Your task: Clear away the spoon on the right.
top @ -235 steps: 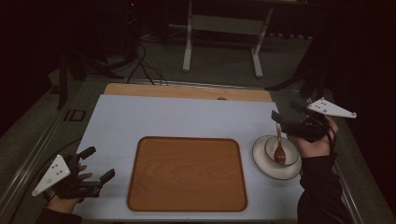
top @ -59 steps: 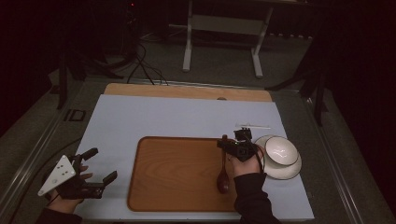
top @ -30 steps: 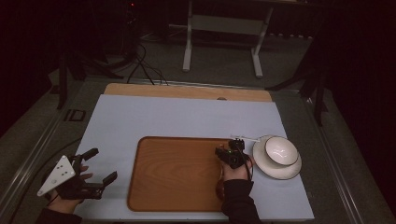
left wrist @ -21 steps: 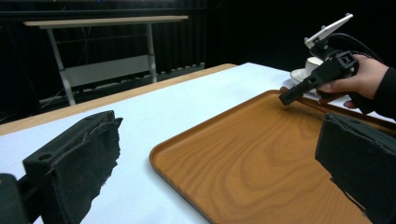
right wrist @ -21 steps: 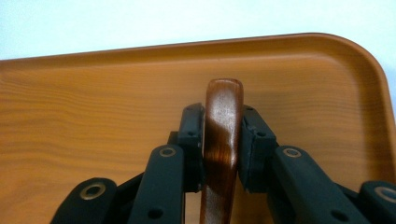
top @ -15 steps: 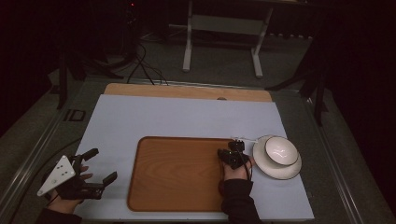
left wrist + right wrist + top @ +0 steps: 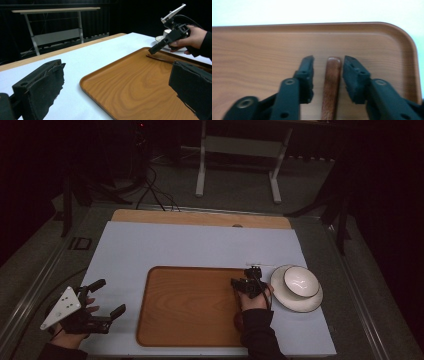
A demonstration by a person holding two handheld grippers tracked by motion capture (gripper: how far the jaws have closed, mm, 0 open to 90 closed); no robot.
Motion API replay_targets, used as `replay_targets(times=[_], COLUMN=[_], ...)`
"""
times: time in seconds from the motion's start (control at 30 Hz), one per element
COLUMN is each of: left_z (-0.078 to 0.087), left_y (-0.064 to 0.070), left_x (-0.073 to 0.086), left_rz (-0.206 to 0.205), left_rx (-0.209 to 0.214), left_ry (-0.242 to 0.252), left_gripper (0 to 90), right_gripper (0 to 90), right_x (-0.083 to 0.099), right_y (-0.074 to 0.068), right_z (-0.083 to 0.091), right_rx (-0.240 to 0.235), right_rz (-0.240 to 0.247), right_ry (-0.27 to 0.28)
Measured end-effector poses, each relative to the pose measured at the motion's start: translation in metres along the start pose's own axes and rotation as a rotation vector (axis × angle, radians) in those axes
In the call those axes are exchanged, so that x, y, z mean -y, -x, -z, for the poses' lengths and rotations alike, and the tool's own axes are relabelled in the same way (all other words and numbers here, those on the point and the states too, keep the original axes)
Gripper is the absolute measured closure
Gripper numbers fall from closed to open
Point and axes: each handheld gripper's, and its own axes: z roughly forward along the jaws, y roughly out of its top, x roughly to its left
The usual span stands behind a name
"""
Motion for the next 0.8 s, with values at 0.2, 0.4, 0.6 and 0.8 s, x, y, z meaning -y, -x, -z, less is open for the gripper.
replay_targets(times=[0.2,0.4,0.6,0.8], left_z=[-0.001,0.000,-0.001,-0.001], left_y=[0.000,0.000,0.001,0.001], left_x=[0.000,0.000,0.000,0.001], left_rz=[-0.002,-0.002,-0.002,0.000], left_rx=[0.001,0.002,0.004,0.003], left_ry=[-0.003,-0.001,-0.003,-0.009], left_gripper=[0.0,0.0,0.0,0.0], right_gripper=[52.1,38.5,28.8,17.2], right_x=[-0.008,-0.013,-0.015,-0.019], right_y=[-0.001,-0.002,-0.002,-0.002], right_z=[0.007,0.011,0.019,0.038], right_rx=[-0.009,-0.026,-0.050,-0.133], right_rz=[0.035,0.059,0.076,0.117], right_ry=[-0.032,-0.049,-0.019,0.025])
